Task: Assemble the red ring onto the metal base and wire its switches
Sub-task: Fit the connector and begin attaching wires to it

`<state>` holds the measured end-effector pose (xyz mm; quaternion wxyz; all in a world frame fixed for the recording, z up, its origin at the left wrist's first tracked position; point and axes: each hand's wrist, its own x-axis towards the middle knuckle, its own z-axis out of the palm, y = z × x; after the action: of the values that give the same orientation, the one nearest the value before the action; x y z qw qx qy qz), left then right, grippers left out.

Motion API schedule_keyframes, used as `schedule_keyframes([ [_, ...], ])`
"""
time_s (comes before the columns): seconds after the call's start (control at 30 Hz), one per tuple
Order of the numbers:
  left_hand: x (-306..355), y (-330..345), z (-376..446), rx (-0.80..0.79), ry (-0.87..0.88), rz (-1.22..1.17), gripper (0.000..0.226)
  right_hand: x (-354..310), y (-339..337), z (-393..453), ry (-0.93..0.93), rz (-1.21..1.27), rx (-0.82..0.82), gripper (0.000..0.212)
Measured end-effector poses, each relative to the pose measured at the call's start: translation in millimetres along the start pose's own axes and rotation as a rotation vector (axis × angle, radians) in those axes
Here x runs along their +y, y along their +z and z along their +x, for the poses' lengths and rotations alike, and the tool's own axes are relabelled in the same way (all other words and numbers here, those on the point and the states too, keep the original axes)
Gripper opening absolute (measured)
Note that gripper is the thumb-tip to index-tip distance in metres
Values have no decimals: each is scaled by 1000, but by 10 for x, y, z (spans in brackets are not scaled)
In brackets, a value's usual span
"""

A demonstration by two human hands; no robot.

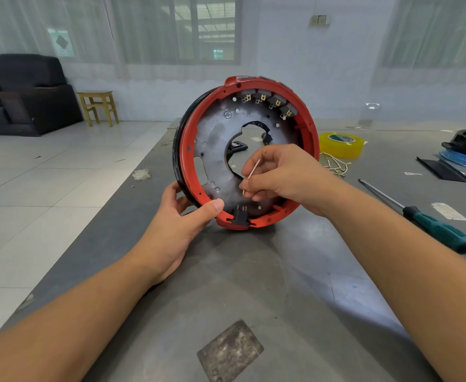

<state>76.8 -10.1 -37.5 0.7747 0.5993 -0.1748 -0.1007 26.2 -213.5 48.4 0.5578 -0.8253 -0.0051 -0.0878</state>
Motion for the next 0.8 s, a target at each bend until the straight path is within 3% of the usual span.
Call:
schedule_keyframes([
  [0.23, 6, -2, -2, 0, -1, 18, 80, -8, 7, -19, 26, -33, -16, 29],
  [0.4, 17, -1, -5, -1, -6, 11, 96, -17, 29, -18, 42, -41, -23, 38],
  [0.57, 3, -1, 3, 0, 1, -2, 78, -21, 46, -24, 44, -49, -41, 39],
  [0.8, -1, 7, 8, 4, 17, -17, 77, -17, 52, -23, 58, -56, -65, 36],
])
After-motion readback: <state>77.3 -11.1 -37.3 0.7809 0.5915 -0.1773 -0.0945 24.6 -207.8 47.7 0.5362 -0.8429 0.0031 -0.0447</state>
